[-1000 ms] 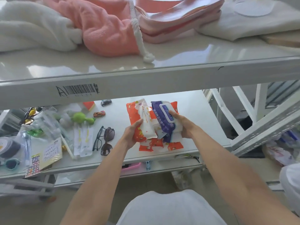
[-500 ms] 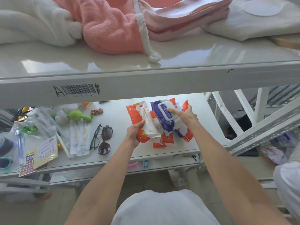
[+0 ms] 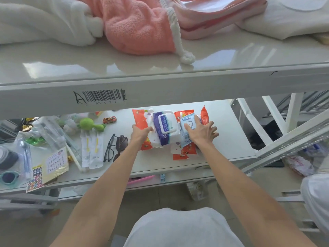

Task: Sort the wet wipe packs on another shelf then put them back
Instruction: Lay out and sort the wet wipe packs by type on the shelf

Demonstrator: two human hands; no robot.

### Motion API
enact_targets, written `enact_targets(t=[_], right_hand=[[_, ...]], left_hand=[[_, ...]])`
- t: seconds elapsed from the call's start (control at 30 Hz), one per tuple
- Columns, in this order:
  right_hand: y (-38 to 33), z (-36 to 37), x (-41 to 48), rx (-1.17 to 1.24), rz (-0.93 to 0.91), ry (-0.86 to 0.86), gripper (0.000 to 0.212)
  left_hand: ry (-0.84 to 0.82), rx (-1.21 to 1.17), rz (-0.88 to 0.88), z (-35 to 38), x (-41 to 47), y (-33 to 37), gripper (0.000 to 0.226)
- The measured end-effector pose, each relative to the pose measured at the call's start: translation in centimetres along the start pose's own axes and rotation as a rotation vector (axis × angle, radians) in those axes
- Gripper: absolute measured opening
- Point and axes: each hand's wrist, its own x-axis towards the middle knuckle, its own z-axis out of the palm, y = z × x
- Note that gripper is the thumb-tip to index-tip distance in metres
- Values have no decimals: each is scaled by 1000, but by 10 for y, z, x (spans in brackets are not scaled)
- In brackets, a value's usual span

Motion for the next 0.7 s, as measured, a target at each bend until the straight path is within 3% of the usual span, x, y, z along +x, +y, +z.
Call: enact_targets(t=[0.13, 0.37, 0.5, 0.6, 0.7], right_hand=[[8, -7, 8, -23, -49, -58, 72], [17, -2, 10, 231, -118, 124, 56], [22, -2, 8, 165, -177, 250, 62], [9, -3, 10, 90, -181, 194, 75], [2, -6, 18, 174, -207, 111, 66]], left_hand=[[4, 291, 8, -3, -4, 13, 98], [25, 227, 103, -7, -8, 2, 96], [62, 242, 160, 4, -22, 0, 95], [182, 345, 272, 23, -40, -6, 89], [280, 388, 396, 42, -55, -10, 80]])
